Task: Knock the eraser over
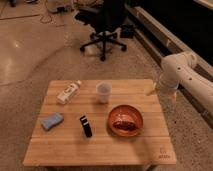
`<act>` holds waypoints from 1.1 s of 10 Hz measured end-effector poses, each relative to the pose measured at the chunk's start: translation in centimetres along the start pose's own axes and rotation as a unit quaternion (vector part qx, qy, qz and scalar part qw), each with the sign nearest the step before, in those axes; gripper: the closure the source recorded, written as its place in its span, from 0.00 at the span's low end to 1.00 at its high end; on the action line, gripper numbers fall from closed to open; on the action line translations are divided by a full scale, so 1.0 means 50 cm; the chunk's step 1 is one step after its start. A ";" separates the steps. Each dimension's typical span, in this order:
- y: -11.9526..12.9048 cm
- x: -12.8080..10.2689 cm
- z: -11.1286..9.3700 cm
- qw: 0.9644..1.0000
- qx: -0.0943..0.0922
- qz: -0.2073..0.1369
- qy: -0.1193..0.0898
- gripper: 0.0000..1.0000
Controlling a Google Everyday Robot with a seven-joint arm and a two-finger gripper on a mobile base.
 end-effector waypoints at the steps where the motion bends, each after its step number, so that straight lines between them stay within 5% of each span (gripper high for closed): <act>1: 0.000 0.000 0.000 1.000 0.000 0.000 0.000 0.20; 4: 0.000 0.000 0.000 1.000 0.000 0.000 0.000 0.21; 8: 0.003 -0.001 0.002 1.000 -0.003 -0.002 0.004 0.59; 11: 0.001 -0.002 0.003 1.000 -0.003 -0.003 0.003 0.59</act>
